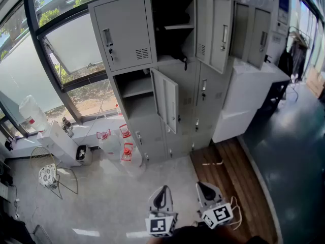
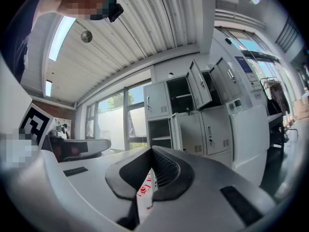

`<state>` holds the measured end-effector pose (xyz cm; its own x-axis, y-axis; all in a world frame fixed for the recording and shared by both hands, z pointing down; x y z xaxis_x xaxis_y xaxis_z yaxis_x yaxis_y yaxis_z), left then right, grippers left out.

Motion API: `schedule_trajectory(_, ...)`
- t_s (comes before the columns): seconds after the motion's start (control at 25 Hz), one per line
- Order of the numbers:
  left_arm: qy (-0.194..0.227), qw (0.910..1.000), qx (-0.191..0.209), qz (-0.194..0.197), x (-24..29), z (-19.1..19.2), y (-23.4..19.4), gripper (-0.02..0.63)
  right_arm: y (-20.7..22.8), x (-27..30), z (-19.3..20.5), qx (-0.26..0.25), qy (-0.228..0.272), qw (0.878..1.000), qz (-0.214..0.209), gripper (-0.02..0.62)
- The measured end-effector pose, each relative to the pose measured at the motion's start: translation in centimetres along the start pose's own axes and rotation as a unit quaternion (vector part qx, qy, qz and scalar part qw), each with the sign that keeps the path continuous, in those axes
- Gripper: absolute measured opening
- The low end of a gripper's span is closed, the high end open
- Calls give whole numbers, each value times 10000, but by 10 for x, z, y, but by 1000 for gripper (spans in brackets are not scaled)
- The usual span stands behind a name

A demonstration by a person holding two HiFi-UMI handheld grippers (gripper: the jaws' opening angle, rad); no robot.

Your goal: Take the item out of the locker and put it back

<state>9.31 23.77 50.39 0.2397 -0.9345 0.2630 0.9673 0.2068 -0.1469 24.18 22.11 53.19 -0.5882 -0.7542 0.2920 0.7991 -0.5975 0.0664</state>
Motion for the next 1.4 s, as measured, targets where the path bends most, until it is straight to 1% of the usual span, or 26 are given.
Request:
schedule_trajectory(0.16, -6, 10000, 26, 5, 1, 1, -2, -9, -2, 2, 1, -3, -28, 10000, -21, -5)
schedule_trajectory(0.28, 6, 10000, 68, 3, 1, 1, -5, -9, -2, 4, 1, 94, -29, 10000, -19, -5)
schedule_trajectory(0.4, -7, 10000, -1, 4, 1, 0, -7, -9, -1, 5, -4, 286, 152, 9995, -59, -5)
schedule_trajectory(0.52, -1, 10000, -3, 11, 2, -1, -11, -9, -2, 8, -5, 259, 226, 9994, -86, -5)
schedule_trajectory(0.64, -20, 10000, 27, 21, 2, -3, -19, -9, -8, 13, -3, 203, 129, 9997, -86, -5)
schedule_trajectory(0.84, 36, 10000, 71, 55, 4, -15, -39, -9, -17, 25, -7, 160, 129, 9998, 9, -5)
schedule_trajectory(1.0, 112, 9998, 140, 106, 0, -23, -60, -8, -28, 36, -11, 165, 85, 9997, 174, -5)
schedule_trajectory(1.08, 110, 9997, 155, 148, -2, -24, -73, -8, -36, 43, -17, 203, 188, 9994, 228, -5)
schedule_trajectory(1.2, 86, 9996, 156, 238, -5, -24, -90, -8, -49, 55, -23, 243, 281, 9989, 286, -5)
schedule_trajectory(1.4, 36, 9988, 174, 462, -11, -21, -110, -8, -68, 73, -19, 226, 162, 9987, 436, -5)
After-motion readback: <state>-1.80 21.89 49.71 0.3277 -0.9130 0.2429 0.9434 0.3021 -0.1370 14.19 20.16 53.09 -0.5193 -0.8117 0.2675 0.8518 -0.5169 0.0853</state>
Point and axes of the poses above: the fingertips, and each gripper's own axes: x forward along the fingers, y to its right, z out of its underside, the point moved 2 cm from there along -x, backward along the fingers, and after that the axes turned 14 degrees about -y, right-handed, at the moved point
